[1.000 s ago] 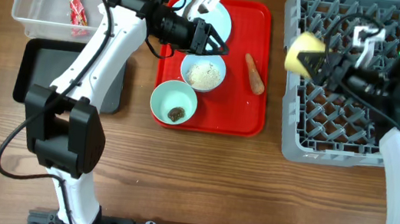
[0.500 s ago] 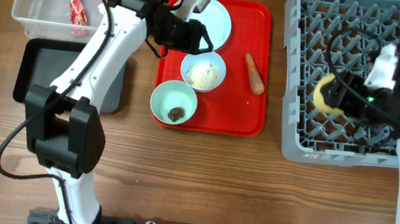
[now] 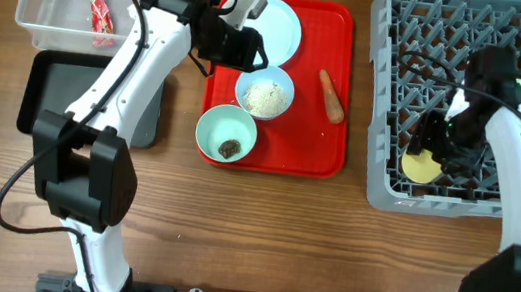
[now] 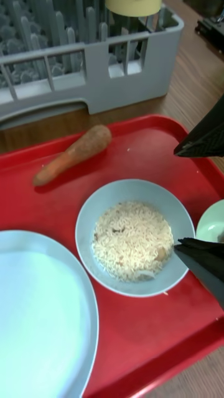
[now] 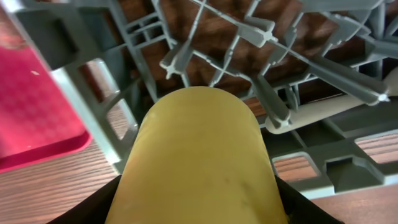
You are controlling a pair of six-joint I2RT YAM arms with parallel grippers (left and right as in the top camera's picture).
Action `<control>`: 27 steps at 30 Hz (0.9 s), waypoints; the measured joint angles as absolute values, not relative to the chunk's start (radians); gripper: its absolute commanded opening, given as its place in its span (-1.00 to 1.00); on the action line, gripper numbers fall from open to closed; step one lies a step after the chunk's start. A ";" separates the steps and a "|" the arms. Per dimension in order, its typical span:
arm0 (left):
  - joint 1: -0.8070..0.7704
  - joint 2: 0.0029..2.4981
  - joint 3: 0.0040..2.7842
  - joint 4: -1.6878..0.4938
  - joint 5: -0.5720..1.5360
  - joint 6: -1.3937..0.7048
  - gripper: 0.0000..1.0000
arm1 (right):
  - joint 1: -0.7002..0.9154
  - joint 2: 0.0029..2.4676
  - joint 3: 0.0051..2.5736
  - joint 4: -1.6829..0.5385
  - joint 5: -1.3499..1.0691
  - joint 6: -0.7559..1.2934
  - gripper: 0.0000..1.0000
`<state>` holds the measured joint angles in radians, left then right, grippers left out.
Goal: Sort waste into correct bins and load items into the dishwasher rack
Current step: 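Lower the yellow cup into the dish rack with the right gripper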
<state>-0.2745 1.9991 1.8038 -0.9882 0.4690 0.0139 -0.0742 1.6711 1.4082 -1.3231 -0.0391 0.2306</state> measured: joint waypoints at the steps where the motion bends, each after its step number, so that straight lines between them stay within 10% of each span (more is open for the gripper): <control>1: -0.274 1.999 1.804 -0.989 0.464 0.014 -0.12 | -0.074 1.679 1.407 -1.323 -0.035 0.231 0.20; 27: -0.274 1.999 1.804 -1.005 0.442 0.014 0.35 | -0.074 1.692 1.400 -1.321 -0.017 0.234 0.70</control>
